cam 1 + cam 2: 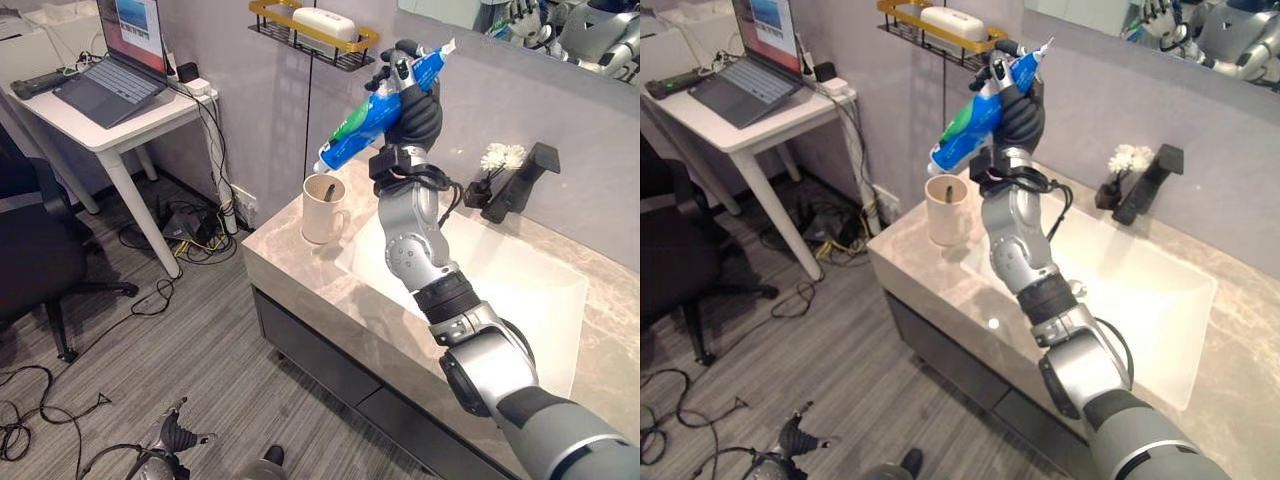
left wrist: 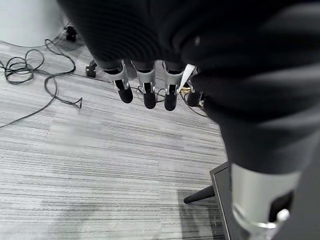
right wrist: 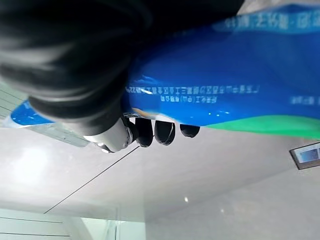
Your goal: Put brush and paste in cup on sink, flatten towel.
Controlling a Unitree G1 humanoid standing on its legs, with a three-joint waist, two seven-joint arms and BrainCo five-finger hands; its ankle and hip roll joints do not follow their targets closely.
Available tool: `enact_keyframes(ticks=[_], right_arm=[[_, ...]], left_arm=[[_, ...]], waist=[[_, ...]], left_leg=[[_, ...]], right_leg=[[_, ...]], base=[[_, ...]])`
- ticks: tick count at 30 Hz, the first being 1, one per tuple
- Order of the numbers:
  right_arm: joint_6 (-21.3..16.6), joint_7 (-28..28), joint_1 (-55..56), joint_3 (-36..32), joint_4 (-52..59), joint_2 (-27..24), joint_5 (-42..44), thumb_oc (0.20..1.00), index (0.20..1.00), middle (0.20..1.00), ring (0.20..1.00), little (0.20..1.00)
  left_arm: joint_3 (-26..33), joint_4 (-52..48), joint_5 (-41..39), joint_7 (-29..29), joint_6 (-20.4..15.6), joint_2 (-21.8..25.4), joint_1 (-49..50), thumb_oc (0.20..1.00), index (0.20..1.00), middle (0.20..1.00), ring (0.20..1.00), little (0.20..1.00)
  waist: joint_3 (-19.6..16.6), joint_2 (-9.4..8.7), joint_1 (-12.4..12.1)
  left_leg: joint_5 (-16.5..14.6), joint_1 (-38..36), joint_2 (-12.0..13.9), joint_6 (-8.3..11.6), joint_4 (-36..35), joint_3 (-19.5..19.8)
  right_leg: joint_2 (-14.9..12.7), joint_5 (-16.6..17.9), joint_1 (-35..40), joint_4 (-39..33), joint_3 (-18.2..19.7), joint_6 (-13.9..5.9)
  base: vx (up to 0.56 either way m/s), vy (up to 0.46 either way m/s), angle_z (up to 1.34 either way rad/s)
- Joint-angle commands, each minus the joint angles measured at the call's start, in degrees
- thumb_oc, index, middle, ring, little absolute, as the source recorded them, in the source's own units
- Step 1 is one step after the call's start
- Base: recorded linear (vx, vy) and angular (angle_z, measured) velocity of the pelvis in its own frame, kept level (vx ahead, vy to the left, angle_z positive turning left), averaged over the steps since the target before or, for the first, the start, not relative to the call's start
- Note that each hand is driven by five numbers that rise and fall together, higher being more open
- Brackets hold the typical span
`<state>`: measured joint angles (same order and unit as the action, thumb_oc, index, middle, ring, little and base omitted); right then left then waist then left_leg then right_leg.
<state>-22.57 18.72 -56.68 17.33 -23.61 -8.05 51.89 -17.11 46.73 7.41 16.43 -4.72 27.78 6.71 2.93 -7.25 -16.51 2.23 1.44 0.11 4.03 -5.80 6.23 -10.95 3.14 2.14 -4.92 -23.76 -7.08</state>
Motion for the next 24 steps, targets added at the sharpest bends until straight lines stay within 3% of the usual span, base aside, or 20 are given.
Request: enact_keyframes(ticks=[1, 11, 24], right_arm=[[-1.56, -0.87, -8.69, 0.69, -0.56, -2.51, -2.22, 0.200, 0.200, 0.200, 0.200, 0.200], [-0.23, 0.91, -11.01, 1.73, -4.32, -4.98, -7.30, 0.200, 0.200, 0.200, 0.200, 0.200], [0.87, 0.39, -11.58, 3.46, -6.21, -5.02, -9.44, 0.200, 0.200, 0.200, 0.200, 0.200]], left_arm=[[-2.57, 3.52, 1.23, 0.14, -0.84, 0.98, -3.07, 1.000, 1.000, 1.000, 1.000, 1.000], [-5.31, 5.51, 0.99, -0.20, -0.87, -0.07, -5.21, 1.000, 1.000, 1.000, 1.000, 1.000], [-6.68, 11.19, 1.67, -0.73, 0.27, -2.89, -5.40, 1.000, 1.000, 1.000, 1.000, 1.000]], waist=[[0.01, -1.37, -1.36], [1.18, -2.63, -2.22], [1.64, -2.72, -2.62]], left_leg=[[-1.52, 1.55, -2.49, -3.00, 0.80, -1.53], [-1.35, 3.21, -2.91, -3.02, 0.80, -0.46], [-1.30, 4.24, -3.13, -3.05, 0.80, -0.46]], right_leg=[[-5.13, 9.24, 3.86, 1.96, 3.67, -2.96], [-4.99, 10.70, 3.40, 1.50, 2.62, -3.43], [-5.03, 12.21, 2.79, 0.93, 2.68, -3.78]], base=[[0.00, 0.000, 0.00], [0.00, 0.001, 0.00], [0.00, 0.002, 0.01]])
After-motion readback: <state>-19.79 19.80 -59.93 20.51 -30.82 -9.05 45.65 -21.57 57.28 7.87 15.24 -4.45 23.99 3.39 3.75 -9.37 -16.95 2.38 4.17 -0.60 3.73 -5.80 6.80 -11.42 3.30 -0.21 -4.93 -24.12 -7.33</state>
